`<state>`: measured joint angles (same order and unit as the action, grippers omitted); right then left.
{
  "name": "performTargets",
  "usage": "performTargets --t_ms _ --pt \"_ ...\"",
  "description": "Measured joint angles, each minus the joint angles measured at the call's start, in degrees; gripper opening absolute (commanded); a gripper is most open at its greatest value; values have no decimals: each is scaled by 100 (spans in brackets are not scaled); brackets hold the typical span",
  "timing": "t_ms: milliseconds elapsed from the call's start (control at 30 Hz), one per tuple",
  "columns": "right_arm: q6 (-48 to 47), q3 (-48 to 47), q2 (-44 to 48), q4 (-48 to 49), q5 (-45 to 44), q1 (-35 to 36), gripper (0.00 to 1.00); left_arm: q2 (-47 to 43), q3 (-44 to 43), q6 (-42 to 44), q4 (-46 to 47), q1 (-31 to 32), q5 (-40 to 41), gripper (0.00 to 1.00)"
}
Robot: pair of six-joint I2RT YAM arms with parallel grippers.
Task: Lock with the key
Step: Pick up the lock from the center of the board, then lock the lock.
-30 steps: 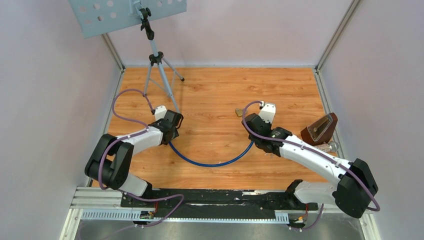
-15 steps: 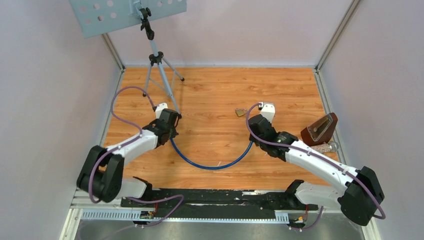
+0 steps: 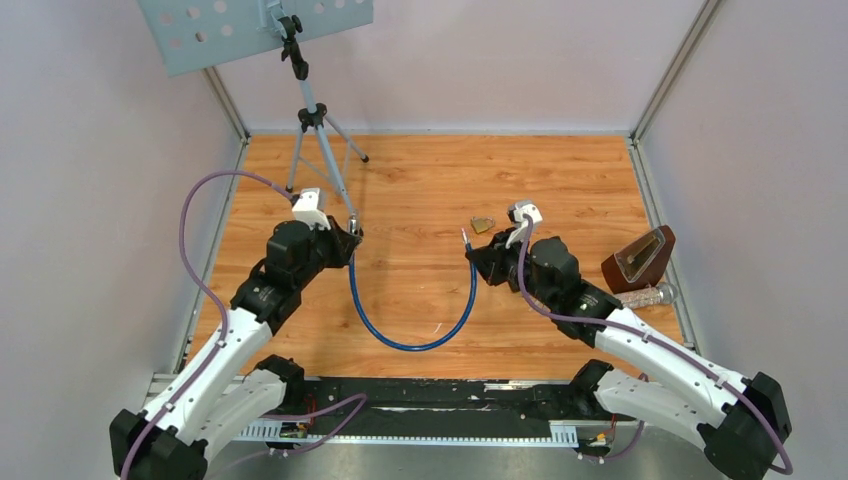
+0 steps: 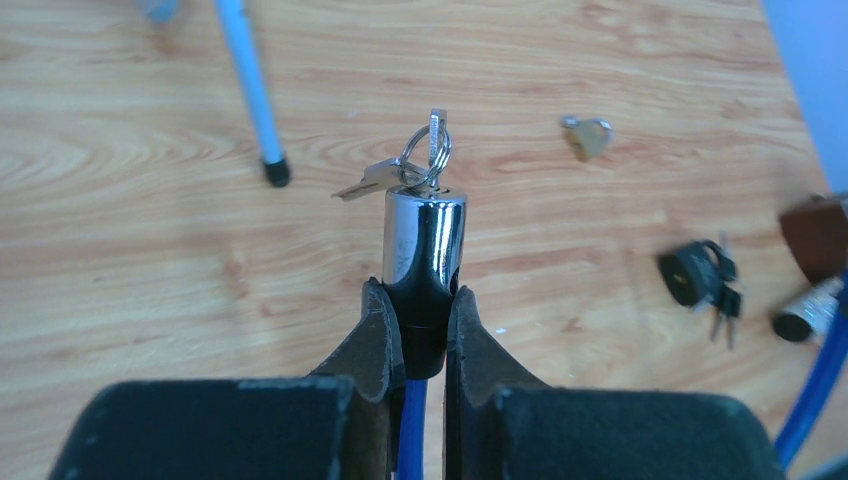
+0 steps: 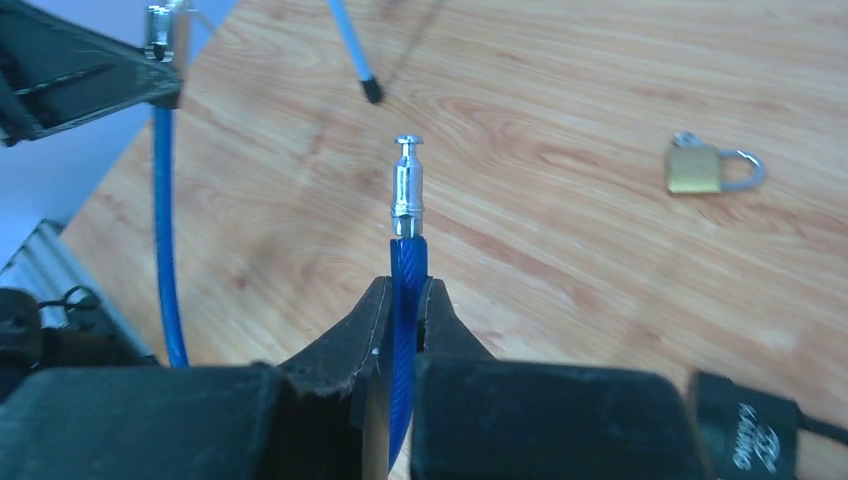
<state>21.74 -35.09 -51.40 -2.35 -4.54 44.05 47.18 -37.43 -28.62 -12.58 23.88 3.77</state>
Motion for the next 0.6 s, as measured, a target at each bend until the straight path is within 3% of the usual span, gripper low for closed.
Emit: performTargets --t_ms 267,600 --pt "-345 -50 -83 789 1152 0 0 -146 -133 601 286 0 -1397 0" --pt "-422 -240 -529 1266 2109 0 0 -129 -590 955 422 0 -2109 0"
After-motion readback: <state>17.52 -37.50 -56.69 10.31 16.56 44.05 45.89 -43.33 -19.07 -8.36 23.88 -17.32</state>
